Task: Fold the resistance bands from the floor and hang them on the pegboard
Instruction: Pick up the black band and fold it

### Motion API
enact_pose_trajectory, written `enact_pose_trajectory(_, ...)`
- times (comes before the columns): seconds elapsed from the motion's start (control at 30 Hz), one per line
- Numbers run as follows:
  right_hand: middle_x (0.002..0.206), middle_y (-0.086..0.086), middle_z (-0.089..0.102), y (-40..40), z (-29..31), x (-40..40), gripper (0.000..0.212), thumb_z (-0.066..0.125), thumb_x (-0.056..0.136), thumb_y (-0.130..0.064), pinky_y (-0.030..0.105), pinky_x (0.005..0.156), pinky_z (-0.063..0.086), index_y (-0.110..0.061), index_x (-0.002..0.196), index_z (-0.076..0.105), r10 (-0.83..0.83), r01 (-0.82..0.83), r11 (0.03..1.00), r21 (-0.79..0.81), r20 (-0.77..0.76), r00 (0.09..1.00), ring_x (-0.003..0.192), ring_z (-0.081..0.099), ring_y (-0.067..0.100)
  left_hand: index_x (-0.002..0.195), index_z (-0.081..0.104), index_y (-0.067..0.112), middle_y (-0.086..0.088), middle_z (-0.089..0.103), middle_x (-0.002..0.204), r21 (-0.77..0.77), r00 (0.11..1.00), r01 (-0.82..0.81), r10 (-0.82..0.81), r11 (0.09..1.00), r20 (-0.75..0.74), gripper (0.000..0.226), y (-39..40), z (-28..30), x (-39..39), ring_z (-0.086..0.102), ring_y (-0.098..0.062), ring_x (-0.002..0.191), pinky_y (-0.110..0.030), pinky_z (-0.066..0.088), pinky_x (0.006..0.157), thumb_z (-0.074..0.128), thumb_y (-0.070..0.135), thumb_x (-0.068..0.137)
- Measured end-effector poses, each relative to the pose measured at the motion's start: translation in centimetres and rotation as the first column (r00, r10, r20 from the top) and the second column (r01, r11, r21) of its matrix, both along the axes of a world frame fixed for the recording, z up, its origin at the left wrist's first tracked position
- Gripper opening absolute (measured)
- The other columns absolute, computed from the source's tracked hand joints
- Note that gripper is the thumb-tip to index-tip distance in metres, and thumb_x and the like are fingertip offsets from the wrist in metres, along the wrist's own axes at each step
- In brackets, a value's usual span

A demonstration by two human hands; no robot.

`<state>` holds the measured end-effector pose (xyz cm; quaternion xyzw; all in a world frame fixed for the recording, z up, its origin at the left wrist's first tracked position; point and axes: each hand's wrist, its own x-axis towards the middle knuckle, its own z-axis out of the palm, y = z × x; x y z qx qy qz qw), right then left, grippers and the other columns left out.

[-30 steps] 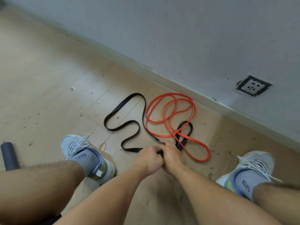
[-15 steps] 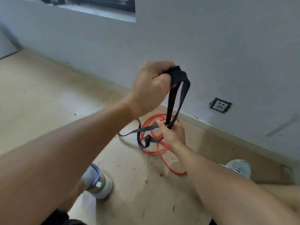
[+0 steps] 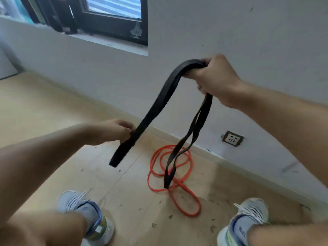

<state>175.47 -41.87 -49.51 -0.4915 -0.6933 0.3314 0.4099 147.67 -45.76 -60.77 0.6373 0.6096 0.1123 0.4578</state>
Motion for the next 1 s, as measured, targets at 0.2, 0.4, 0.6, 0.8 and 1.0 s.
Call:
enact_pose_trajectory(0.2,0.046,-0.013,0.037,-1.7,-5.0,-0.1,0.03,0.077,0.09,-0.022,0.017,0.045,0.027,0.003,0.077,0.067,0.084,-0.077,0.995,-0.062,0.121,0.989,0.043,0.031,0.006,0.14,0.053,0.022,-0.006,0.073,0.122,-0.109,0.887,0.107,-0.045,0.988,0.459,0.064,-0.6,-0.7,3.6,0.063,-0.018,0.125,-0.037,0.034,0.117,0.069,0.016,0.079)
enact_pose_trajectory(0.4,0.05,-0.008,0.037,-1.7,-8.8,-0.1,0.036,0.08,0.087,-0.026,0.02,0.046,0.027,0.003,0.072,0.065,0.067,-0.042,0.986,-0.163,0.152,0.986,0.046,0.031,0.008,0.122,0.066,0.011,-0.014,0.074,0.115,0.067,0.897,-0.055,0.02,0.996,0.441,0.053,-0.9,-1.6,7.3,0.071,-0.025,0.11,-0.036,0.055,0.102,0.088,0.015,0.075)
enact_pose_trajectory(0.6,0.048,-0.012,0.036,-0.8,-9.8,0.2,0.033,0.082,0.084,-0.023,0.017,0.044,0.026,-0.006,0.064,0.062,0.104,-0.073,0.981,-0.182,0.165,0.981,0.045,0.03,0.005,0.107,0.074,0.004,-0.01,0.078,0.105,0.099,0.925,-0.019,-0.02,0.995,0.38,0.019,-0.7,-3.2,8.3,0.074,-0.023,0.103,-0.032,0.056,0.099,0.076,0.01,0.089)
enact_pose_trajectory(0.8,0.045,-0.017,0.04,-0.4,-10.7,1.4,0.023,0.081,0.087,-0.022,0.011,0.045,0.03,-0.004,0.077,0.073,0.108,-0.084,0.965,-0.247,0.088,0.99,0.042,0.036,0.002,0.099,0.07,0.002,-0.008,0.074,0.082,0.041,0.948,0.04,-0.051,0.998,0.315,0.015,-0.2,-3.2,7.2,0.074,-0.017,0.081,-0.021,0.056,0.076,0.076,0.012,0.089)
enact_pose_trajectory(1.0,0.05,-0.015,0.056,-0.1,-11.3,3.3,0.031,0.09,0.076,-0.034,0.017,0.051,0.033,-0.013,0.081,0.067,0.19,-0.085,0.935,-0.344,0.283,0.94,0.045,0.048,-0.001,0.105,0.072,0.009,-0.014,0.07,0.091,-0.014,0.923,-0.027,0.031,1.0,0.383,0.014,-0.1,-3.6,6.1,0.068,-0.026,0.087,-0.029,0.06,0.085,0.069,0.004,0.092)
